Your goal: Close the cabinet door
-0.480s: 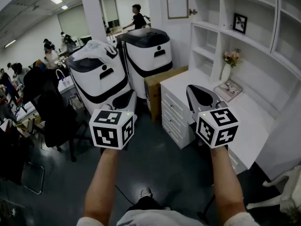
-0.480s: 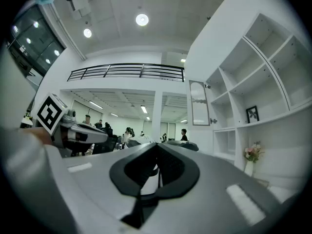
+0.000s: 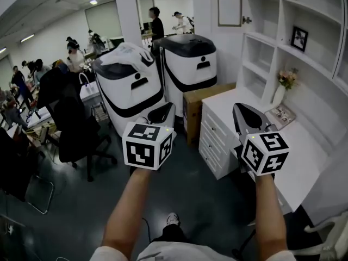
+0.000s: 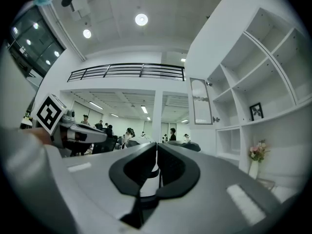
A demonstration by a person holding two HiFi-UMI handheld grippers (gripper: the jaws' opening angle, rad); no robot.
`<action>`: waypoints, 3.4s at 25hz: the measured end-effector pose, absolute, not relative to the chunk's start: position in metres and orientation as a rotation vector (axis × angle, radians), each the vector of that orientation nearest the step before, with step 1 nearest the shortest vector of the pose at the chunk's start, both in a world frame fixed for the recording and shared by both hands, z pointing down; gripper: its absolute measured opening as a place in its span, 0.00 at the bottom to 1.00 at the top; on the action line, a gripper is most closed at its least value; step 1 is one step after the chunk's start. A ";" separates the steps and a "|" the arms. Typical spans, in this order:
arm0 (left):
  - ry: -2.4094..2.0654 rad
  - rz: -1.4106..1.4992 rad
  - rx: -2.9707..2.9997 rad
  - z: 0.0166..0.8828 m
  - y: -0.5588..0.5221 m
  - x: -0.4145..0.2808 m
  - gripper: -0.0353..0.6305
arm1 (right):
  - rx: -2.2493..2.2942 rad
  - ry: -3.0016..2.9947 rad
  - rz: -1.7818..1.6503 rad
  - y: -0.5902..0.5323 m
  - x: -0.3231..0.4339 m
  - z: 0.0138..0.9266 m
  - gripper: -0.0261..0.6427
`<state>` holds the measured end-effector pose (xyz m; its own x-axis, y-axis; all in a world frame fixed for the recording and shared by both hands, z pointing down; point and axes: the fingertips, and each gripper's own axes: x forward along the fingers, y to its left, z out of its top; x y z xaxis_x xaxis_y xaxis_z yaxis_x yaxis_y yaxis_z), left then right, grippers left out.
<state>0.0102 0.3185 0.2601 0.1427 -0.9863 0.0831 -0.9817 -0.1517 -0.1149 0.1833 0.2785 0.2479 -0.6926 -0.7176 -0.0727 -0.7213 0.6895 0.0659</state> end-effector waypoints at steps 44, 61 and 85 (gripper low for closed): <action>1.801 -0.144 -2.553 0.258 0.053 -0.146 0.05 | -1.410 2.769 0.157 0.041 0.005 0.219 0.34; 1.740 -0.102 -2.591 0.259 -0.016 -0.131 0.04 | -1.423 2.741 0.176 -0.021 0.011 0.218 0.38; 1.725 -0.142 -2.621 0.236 -0.214 -0.096 0.04 | -1.383 2.685 0.180 -0.221 0.035 0.182 0.39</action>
<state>-0.0957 -0.2136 0.2358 0.3928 -0.9165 0.0752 -0.9165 -0.3969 -0.0500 0.0348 -0.2215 0.1819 -0.5767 -0.8018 -0.1567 -0.8155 0.5764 0.0523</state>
